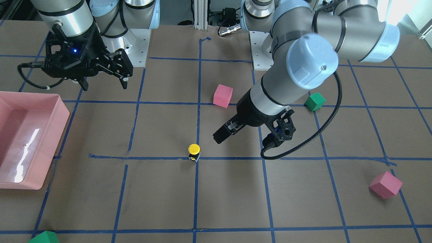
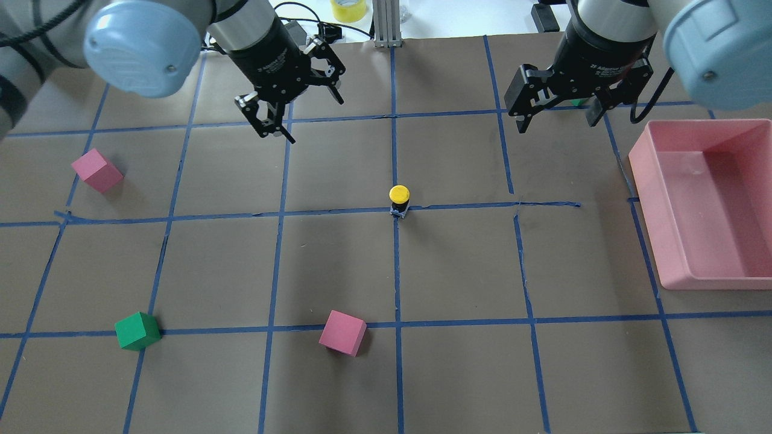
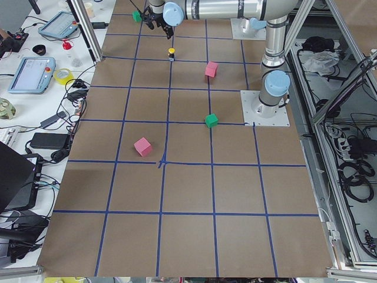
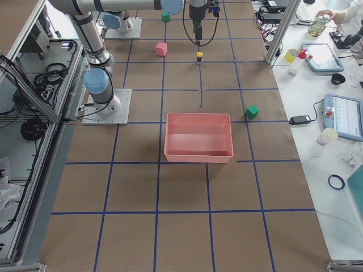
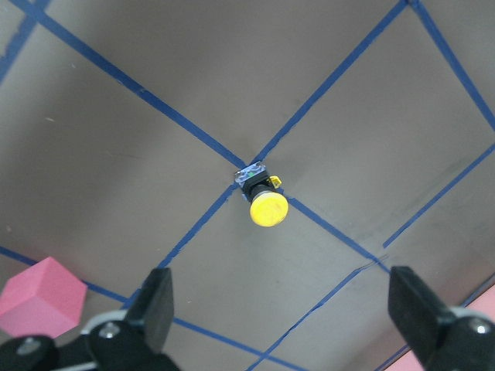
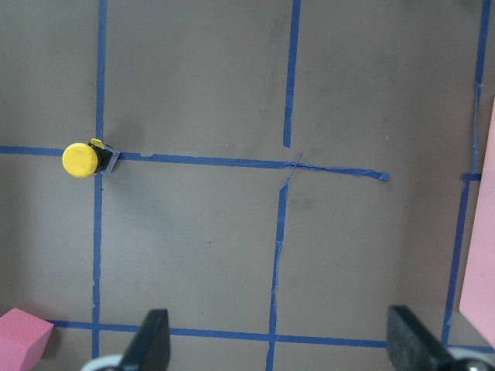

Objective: Align button upright

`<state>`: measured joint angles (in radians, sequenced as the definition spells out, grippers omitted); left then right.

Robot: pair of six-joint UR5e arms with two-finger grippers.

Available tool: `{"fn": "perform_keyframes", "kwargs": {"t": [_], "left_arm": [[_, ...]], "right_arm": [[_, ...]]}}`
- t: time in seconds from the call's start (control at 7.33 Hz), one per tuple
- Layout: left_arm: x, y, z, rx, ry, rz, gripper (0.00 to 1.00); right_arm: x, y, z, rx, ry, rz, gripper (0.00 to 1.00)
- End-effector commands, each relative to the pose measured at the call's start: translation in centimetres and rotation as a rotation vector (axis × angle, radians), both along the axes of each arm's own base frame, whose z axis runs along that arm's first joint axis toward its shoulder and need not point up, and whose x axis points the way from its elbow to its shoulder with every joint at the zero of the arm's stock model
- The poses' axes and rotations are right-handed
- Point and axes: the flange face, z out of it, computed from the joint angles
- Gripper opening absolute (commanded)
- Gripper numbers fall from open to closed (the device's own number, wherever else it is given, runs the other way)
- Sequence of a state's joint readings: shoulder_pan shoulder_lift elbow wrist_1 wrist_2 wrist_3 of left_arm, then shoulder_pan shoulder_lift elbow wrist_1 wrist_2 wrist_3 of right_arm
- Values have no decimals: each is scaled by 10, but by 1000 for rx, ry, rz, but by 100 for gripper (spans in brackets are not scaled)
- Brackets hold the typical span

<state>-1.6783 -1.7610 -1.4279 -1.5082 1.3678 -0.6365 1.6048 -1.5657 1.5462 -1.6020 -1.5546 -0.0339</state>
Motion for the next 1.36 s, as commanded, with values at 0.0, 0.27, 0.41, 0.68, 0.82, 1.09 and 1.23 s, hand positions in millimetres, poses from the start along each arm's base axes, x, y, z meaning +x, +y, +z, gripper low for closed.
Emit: {"fn": "perform_keyframes", "kwargs": {"t": [0.0, 0.27, 0.41, 0.68, 0.82, 1.09, 1.23], "left_arm": [[19, 49, 54, -94, -121, -298, 100], [29, 60, 62, -173, -194, -594, 100], [30, 59, 56, -187, -195, -603, 100], [33, 62, 52, -213, -204, -597, 100], [43, 63, 55, -218, -209, -578, 100], [66, 59, 58, -219, -214, -532, 100], [67, 59, 58, -217, -215, -529, 100]], "right_arm": [[1, 0, 0, -1, -1, -2, 100], [1, 0, 0, 0, -1, 0, 100], [1, 0, 0, 0, -2, 0, 100], [1, 0, 0, 0, -2, 0, 100], [1, 0, -1, 2, -2, 0, 100], [1, 0, -1, 2, -2, 1, 100], [1, 0, -1, 2, -2, 1, 100]]}}
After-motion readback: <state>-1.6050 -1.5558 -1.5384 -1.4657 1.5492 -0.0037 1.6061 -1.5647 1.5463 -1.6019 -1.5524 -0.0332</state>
